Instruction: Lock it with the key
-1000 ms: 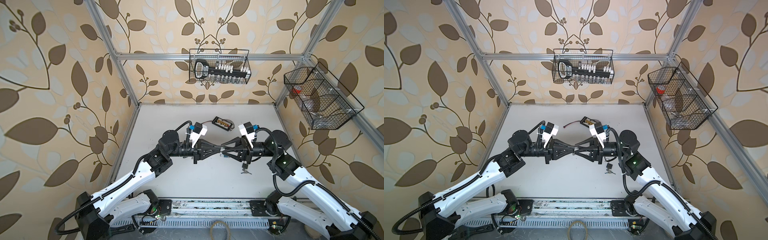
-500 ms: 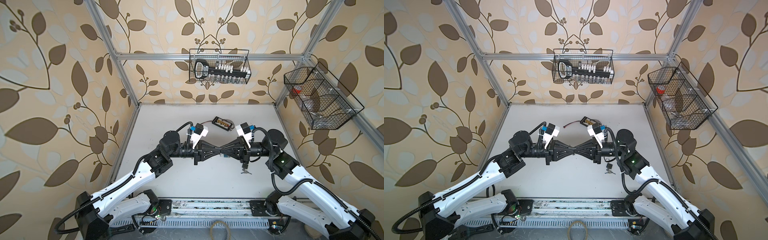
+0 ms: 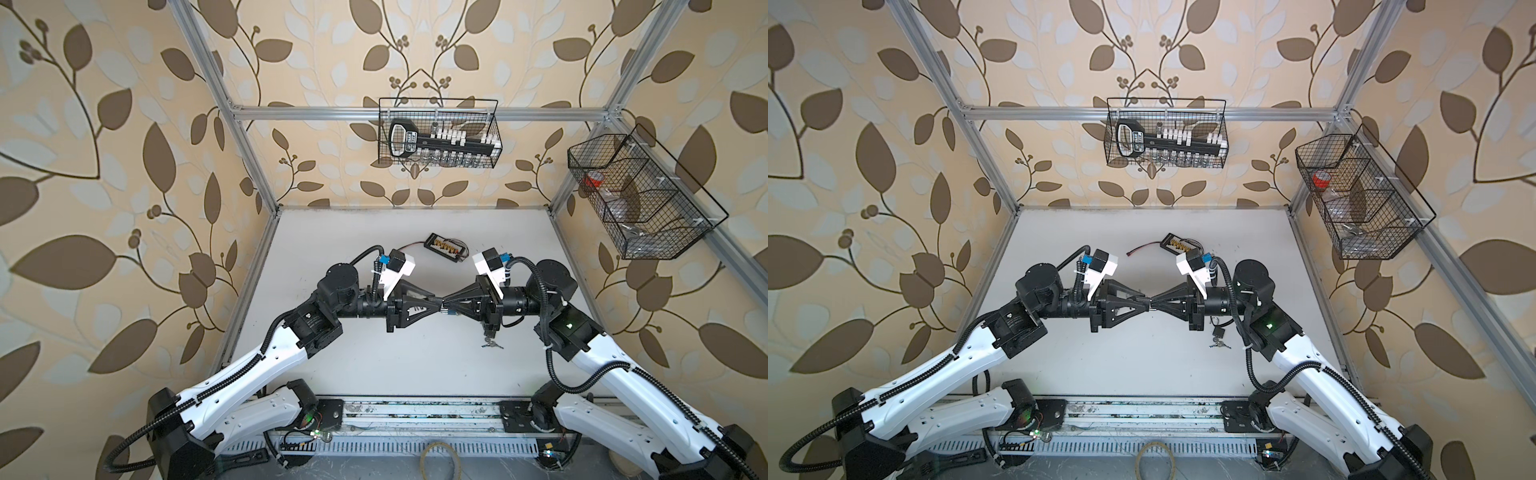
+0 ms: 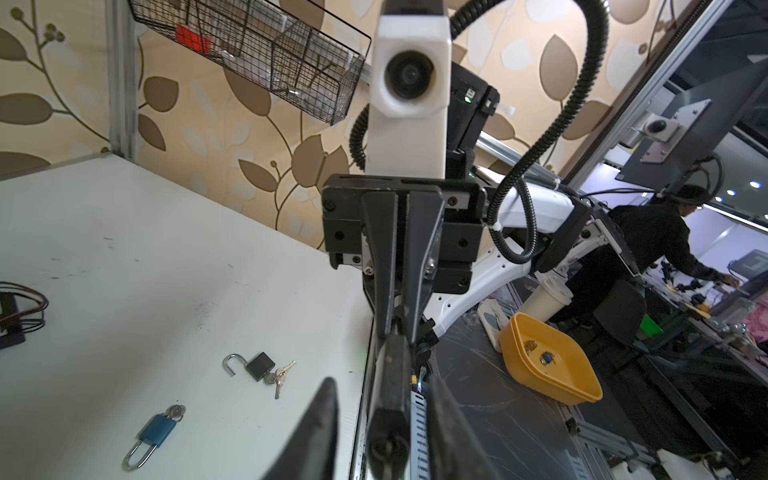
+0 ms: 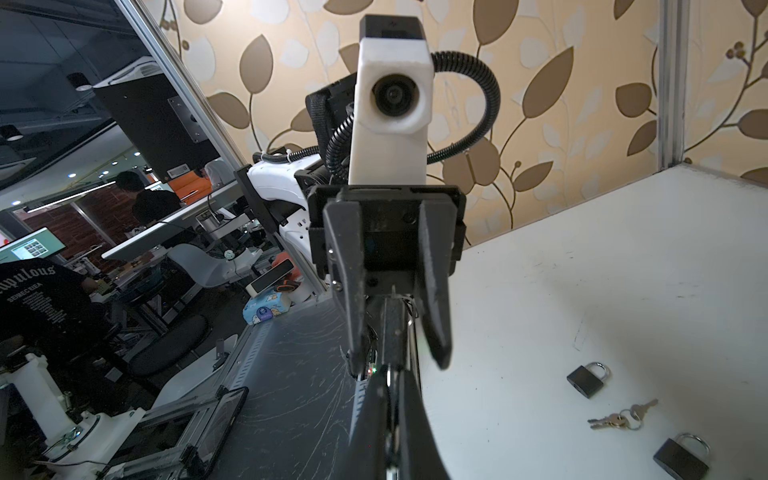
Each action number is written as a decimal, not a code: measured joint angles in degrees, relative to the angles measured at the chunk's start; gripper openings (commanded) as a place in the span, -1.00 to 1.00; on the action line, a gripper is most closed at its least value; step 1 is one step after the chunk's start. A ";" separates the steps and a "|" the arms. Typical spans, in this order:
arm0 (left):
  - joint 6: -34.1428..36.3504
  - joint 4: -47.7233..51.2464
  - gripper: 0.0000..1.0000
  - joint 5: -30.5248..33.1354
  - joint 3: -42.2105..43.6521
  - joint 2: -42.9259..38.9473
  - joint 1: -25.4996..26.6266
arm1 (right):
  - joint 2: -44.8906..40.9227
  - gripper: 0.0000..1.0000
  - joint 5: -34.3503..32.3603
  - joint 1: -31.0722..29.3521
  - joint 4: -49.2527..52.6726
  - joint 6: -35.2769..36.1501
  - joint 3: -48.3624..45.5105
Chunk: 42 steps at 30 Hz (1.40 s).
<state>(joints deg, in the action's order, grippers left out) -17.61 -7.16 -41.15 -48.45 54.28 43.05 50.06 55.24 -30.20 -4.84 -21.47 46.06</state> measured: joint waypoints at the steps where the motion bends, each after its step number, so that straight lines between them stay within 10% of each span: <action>1: 0.92 1.60 0.02 1.29 -0.11 -0.76 0.00 | -0.42 -1.00 0.07 0.68 1.46 0.85 0.37; 17: 5.64 9.51 -0.06 5.16 -2.91 -2.91 0.00 | -1.68 -1.00 4.50 3.98 9.01 5.07 2.60; 28: 5.14 7.15 -1.00 0.68 -2.93 -0.20 0.00 | -1.53 -1.00 4.59 4.35 10.32 5.68 2.62; 42: 5.51 10.45 -1.00 2.73 -2.91 -4.15 -1.22 | -3.28 -1.00 4.57 6.75 12.09 7.63 2.62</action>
<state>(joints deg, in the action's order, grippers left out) -12.10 3.29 -38.41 -51.35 50.13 41.82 46.78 59.81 -23.44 7.25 -13.85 48.69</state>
